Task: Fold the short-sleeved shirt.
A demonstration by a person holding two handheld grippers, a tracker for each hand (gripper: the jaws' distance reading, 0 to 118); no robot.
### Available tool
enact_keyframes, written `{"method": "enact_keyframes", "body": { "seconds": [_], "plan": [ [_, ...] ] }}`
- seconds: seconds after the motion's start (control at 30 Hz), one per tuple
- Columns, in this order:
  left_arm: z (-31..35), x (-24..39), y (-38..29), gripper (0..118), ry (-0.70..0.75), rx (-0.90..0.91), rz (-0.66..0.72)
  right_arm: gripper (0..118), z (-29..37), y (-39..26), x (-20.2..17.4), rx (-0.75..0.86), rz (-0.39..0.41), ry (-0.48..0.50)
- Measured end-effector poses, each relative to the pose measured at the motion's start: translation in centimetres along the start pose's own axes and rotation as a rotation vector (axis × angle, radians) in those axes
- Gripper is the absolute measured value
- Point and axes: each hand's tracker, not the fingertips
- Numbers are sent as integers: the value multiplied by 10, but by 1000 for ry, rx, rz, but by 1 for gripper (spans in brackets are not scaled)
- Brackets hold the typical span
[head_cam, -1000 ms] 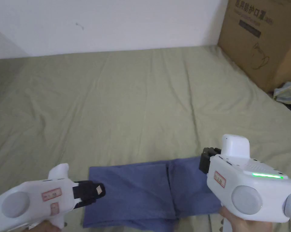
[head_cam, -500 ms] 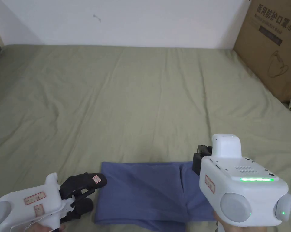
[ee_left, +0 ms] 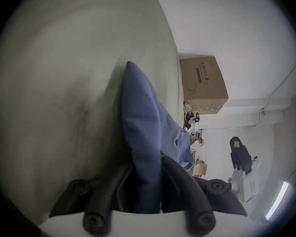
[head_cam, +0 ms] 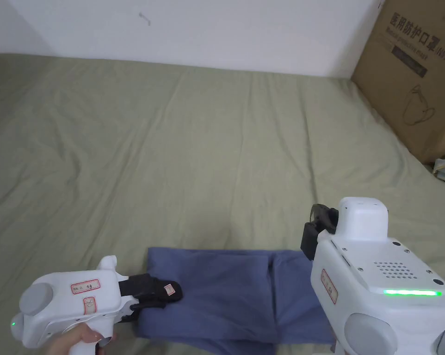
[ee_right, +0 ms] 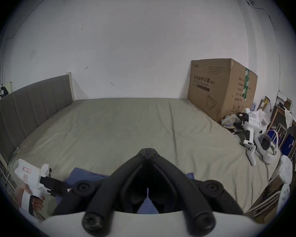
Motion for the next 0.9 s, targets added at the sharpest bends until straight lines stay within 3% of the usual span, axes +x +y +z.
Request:
{"method": "enact_keyframes", "body": {
  "seconds": [0.2,0.5,0.67,0.8,0.9],
  "plan": [
    [51,-3,4,9,48,31,-19,0,-4,-1,-13,-11,-2,10],
    [154,2,11,9,249,157,-50,0,-4,-4,-26,-33,-6,63],
    [155,41,5,9,354,179,-62,0,-6,-7,-26,-74,-4,100],
    [137,104,-6,9,454,193,-212,0,0,-6,-16,-61,-15,103],
    [113,153,-14,9,441,213,-269,0,4,-4,-4,-53,-44,98]
  ]
}}
